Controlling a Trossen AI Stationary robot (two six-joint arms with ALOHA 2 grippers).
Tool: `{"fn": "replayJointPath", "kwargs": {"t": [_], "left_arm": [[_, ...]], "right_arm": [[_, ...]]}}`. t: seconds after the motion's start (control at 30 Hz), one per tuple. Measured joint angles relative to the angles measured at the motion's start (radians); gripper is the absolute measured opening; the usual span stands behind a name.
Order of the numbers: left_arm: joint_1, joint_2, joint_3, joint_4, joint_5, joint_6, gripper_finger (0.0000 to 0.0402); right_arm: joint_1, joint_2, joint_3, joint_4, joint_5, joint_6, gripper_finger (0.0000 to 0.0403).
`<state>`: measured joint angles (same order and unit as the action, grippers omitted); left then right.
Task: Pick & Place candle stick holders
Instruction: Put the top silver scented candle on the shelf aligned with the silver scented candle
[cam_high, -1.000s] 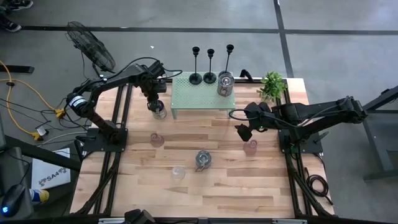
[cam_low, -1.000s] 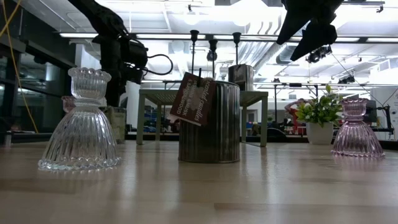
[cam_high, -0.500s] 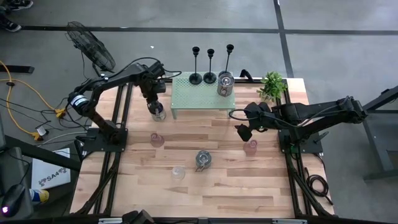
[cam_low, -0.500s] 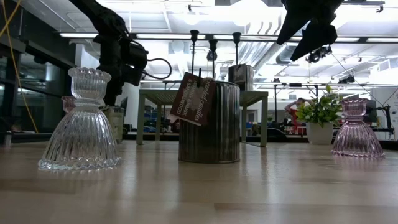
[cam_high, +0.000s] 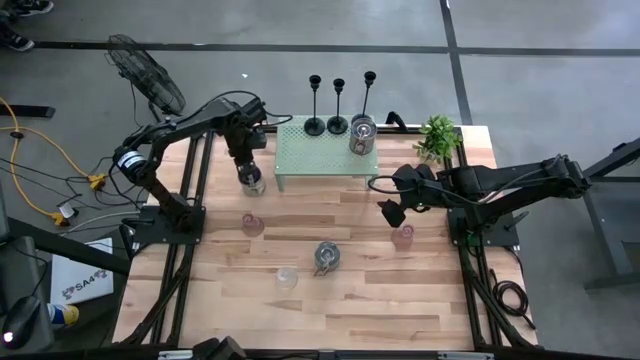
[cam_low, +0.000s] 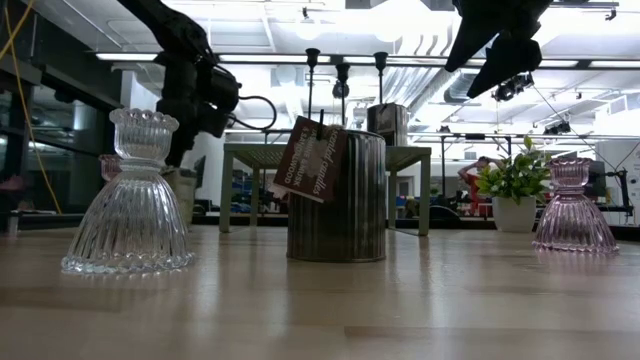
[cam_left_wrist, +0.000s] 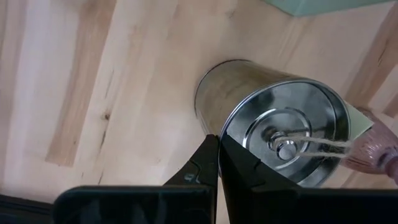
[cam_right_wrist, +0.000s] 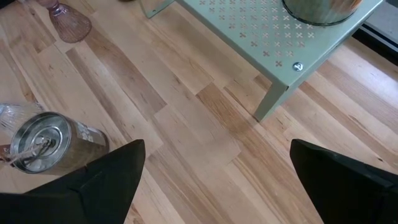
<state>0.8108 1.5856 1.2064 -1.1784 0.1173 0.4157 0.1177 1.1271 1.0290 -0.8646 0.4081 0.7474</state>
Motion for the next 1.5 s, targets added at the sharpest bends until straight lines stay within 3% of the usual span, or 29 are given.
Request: {"fn": "replayJointPath", "kwargs": {"t": [0.37, 1.0, 1.5], "left_arm": [[0.0, -0.003, 0.019, -0.022, 0.003, -0.01, 0.0], [0.0, -0.006, 0.434, -0.334, -0.043, -0.013, 0.0], [-0.086, -0.002, 0.607, -0.31, -0.003, -0.08, 0.0]], "right_arm": [[0.0, 0.0, 0.0, 0.0, 0.0, -0.01, 0.0392], [0.0, 0.0, 0.0, 0.0, 0.0, -0.011, 0.0392], [0.0, 0.0, 0.0, 0.003, 0.0, -0.009, 0.0392]]}}
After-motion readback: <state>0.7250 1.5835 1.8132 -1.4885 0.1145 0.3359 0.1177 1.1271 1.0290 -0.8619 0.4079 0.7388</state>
